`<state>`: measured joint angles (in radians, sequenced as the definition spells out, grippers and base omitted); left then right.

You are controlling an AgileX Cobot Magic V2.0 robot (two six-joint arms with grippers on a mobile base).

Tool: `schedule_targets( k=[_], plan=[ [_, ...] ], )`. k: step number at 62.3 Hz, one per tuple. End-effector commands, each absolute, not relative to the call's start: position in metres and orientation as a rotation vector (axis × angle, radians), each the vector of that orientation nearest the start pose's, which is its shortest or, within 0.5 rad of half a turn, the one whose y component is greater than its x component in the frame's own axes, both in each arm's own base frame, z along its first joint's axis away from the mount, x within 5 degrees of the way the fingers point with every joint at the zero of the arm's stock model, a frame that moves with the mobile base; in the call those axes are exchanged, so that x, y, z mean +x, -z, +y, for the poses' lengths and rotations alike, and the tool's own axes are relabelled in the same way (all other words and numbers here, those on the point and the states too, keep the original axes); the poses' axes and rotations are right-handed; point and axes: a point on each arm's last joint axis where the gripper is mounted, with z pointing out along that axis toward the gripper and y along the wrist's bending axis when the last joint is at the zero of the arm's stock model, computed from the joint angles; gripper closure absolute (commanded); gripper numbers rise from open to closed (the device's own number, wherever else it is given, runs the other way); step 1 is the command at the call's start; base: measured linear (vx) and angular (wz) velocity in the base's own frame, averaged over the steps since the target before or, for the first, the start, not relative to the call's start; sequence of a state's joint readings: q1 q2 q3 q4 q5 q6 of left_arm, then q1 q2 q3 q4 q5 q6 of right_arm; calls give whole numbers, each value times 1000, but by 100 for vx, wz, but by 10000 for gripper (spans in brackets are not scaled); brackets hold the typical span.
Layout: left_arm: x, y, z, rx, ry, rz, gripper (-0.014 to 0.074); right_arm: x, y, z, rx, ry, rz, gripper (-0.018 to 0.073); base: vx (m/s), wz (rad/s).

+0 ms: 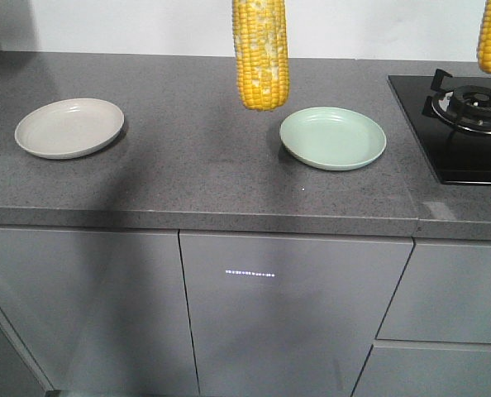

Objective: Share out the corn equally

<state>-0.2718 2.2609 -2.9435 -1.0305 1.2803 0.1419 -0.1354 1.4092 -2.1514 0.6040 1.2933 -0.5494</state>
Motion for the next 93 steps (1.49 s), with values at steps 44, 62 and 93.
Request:
schedule_targets(
  k=[44,62,93],
  plan=[
    [348,-539,-176,707,1304,1618,603,210,-587,22,-577,-236,1773,564,7,-3],
    [348,-539,-176,707,1304,1618,603,210,-587,22,-577,-236,1773,564,6,2],
    [348,-539,-176,707,1304,1618,603,210,-587,22,-577,-236,1773,564,5,3]
  ],
)
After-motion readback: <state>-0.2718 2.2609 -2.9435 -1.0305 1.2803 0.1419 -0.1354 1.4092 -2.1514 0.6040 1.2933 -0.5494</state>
